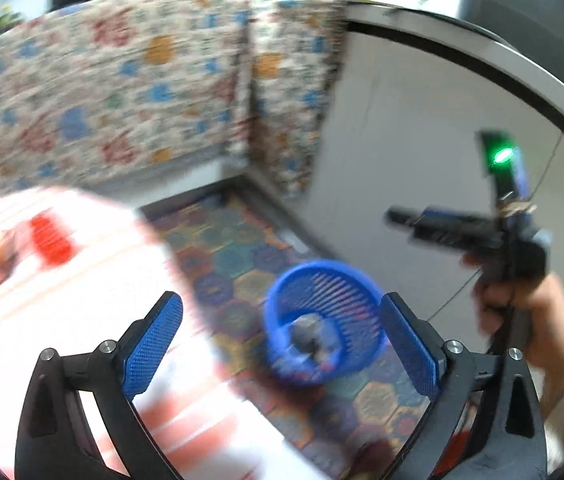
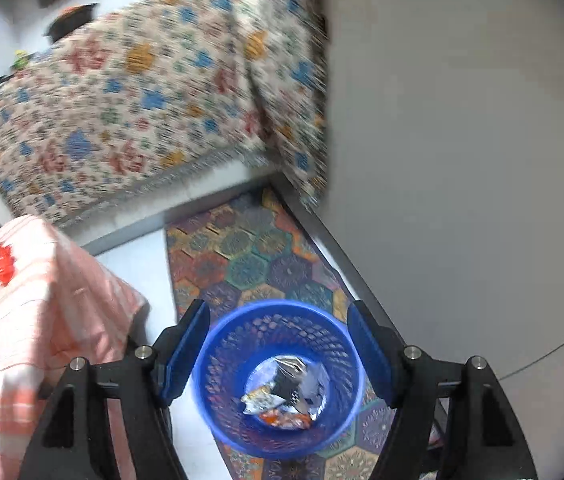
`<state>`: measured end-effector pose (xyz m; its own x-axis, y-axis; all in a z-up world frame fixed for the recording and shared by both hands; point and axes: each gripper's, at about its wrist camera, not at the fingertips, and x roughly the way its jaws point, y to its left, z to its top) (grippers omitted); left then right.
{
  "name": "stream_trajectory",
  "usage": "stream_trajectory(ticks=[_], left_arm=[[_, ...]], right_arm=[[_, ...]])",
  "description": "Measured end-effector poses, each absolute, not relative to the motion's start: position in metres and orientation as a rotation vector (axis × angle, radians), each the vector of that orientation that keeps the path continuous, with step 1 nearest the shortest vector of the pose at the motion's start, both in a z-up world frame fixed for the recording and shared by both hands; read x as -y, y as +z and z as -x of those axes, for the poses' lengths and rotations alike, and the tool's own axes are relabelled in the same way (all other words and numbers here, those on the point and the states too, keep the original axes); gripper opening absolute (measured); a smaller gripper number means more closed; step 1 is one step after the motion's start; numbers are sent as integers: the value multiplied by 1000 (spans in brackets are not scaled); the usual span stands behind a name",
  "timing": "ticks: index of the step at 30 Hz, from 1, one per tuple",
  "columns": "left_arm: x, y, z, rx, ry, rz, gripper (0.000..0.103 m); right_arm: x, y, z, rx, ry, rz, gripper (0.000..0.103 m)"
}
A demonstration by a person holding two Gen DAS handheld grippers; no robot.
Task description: Collect trash
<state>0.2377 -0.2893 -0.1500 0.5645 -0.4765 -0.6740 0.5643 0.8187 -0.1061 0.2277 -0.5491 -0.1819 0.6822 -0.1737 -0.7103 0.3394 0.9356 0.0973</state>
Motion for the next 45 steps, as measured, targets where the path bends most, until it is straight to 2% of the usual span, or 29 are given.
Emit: stream_trajectory(ticks=[7,12,15,18,19,22,29,34,35,37,42,45], left_arm=[[139,-187,-223,-864,-293,-157,99],[57,-205,-222,-886,-132,-194,99],[21,-207,-230,-904,-111,-126,100],[-3,-207,-242,-911,-72,-85,100],[-10,-206,-243,-914,-55,-82,101],[-20,-208,-259,-922,-25,-71,103],[-40,-207,-274,-919,-18,-60,103],[-46,-206,-273,-915,-2,-53,103],[-49,-204,-272,-906,9,-59,101],[-58,-194,-269,-864,42,-59,89],[-102,-159,-287,-775,47,154,89],[-114,-159,-311,-772,60,192,84]], right_arm=[[409,-144,-216,-711,-84,-67,73],[284,-169,-216,-837,164,-13,73],[219,-188,-220,-891,236,56,73],[180,-199,-228,-920,255,100,73],[171,-202,-233,-930,249,106,76],[151,-202,-247,-913,233,110,77],[135,-206,-274,-900,204,92,89],[138,-207,-274,-905,206,87,90],[138,-207,-274,-906,208,87,90],[138,-207,-273,-906,208,88,90],[140,-207,-274,-906,209,88,90],[140,-207,-274,-906,209,88,90]])
